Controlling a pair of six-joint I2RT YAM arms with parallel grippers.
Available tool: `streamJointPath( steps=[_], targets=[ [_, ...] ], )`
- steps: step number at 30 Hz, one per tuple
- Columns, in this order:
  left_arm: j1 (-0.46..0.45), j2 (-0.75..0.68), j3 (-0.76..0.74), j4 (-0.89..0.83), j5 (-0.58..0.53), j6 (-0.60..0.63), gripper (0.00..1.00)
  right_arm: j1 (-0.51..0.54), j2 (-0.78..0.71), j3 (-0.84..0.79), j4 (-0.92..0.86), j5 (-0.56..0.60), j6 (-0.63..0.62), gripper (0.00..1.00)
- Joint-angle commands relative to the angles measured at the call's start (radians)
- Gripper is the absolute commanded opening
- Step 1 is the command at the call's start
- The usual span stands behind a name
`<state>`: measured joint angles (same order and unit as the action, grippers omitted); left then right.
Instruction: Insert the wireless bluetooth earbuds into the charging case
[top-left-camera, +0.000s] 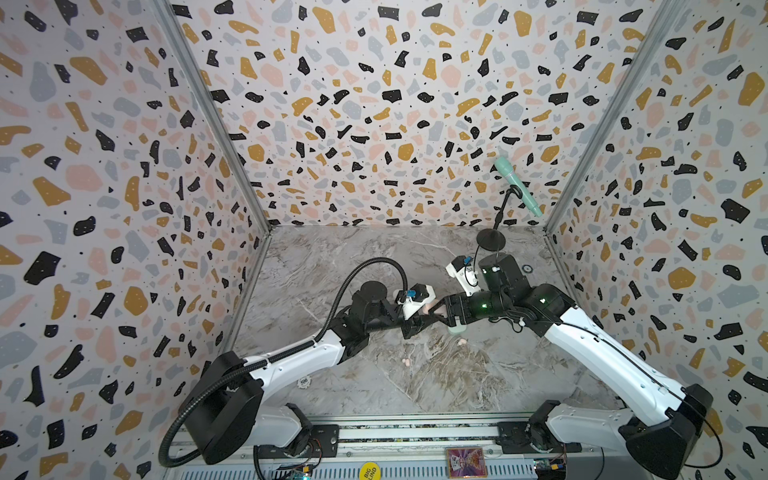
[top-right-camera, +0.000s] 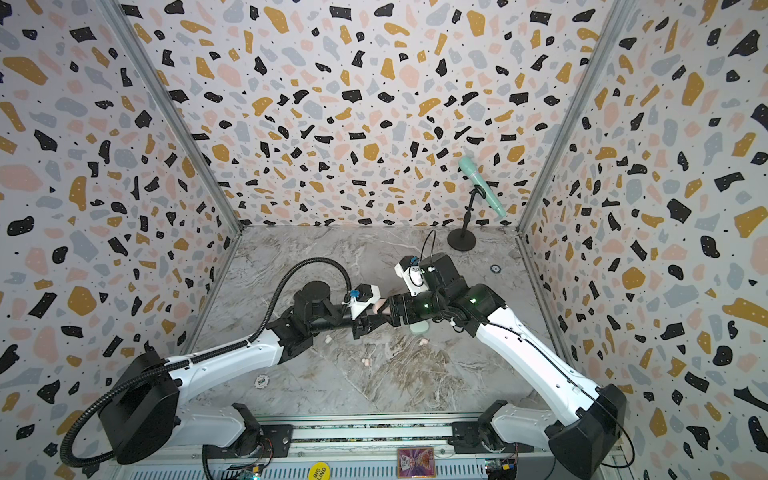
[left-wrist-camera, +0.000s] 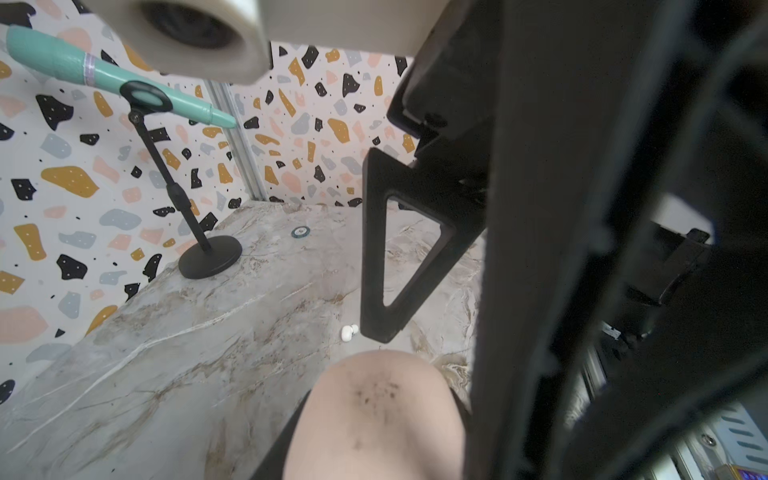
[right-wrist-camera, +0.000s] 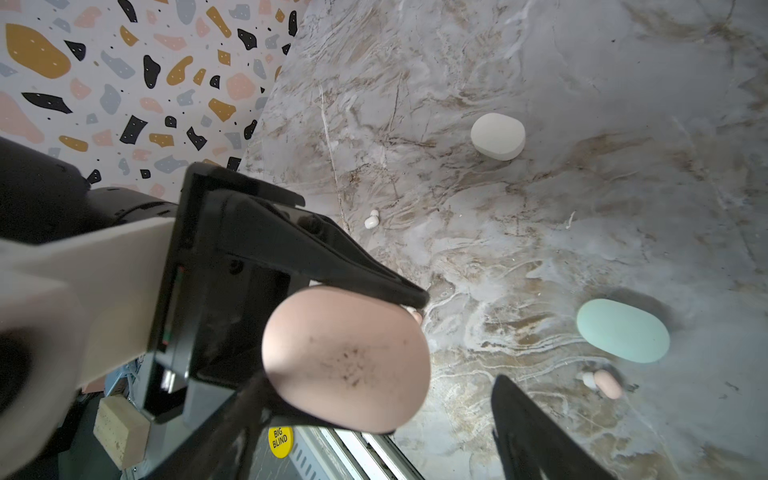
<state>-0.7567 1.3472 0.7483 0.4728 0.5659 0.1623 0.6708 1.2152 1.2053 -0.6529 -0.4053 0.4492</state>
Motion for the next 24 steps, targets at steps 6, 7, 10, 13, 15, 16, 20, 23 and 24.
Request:
streamJointPath(
  steps=[6, 7, 10, 13, 15, 16, 20, 23, 24],
  targets=[
    [-0.009, -0.002, 0.000, 0.047, 0.026, 0.018, 0.12, 0.019, 0.035, 0.034, 0.074, -0.012, 0.039, 0.85],
    [-0.009, -0.003, 0.001, 0.047, 0.026, 0.019, 0.12, 0.021, 0.040, 0.032, 0.079, -0.019, 0.044, 0.84],
    [-0.010, -0.003, 0.000, 0.046, 0.026, 0.020, 0.12, 0.024, 0.045, 0.024, 0.097, -0.035, 0.062, 0.77],
    [-0.009, 0.001, 0.000, 0.044, 0.022, 0.021, 0.12, 0.025, 0.046, 0.017, 0.111, -0.057, 0.078, 0.69],
    [-0.011, 0.000, 0.000, 0.041, 0.017, 0.023, 0.12, 0.025, 0.047, 0.017, 0.109, -0.063, 0.082, 0.63],
    [-0.011, 0.001, 0.001, 0.039, 0.015, 0.025, 0.12, 0.025, 0.047, 0.017, 0.108, -0.065, 0.084, 0.61],
    [-0.010, 0.001, 0.002, 0.030, 0.008, 0.030, 0.14, 0.024, 0.048, 0.026, 0.101, -0.077, 0.090, 0.52],
    [-0.011, -0.002, 0.002, 0.026, 0.003, 0.030, 0.19, 0.024, 0.048, 0.030, 0.100, -0.081, 0.093, 0.50],
    [-0.012, -0.002, 0.000, 0.026, 0.003, 0.030, 0.21, 0.024, 0.050, 0.033, 0.097, -0.081, 0.093, 0.49]
  ],
)
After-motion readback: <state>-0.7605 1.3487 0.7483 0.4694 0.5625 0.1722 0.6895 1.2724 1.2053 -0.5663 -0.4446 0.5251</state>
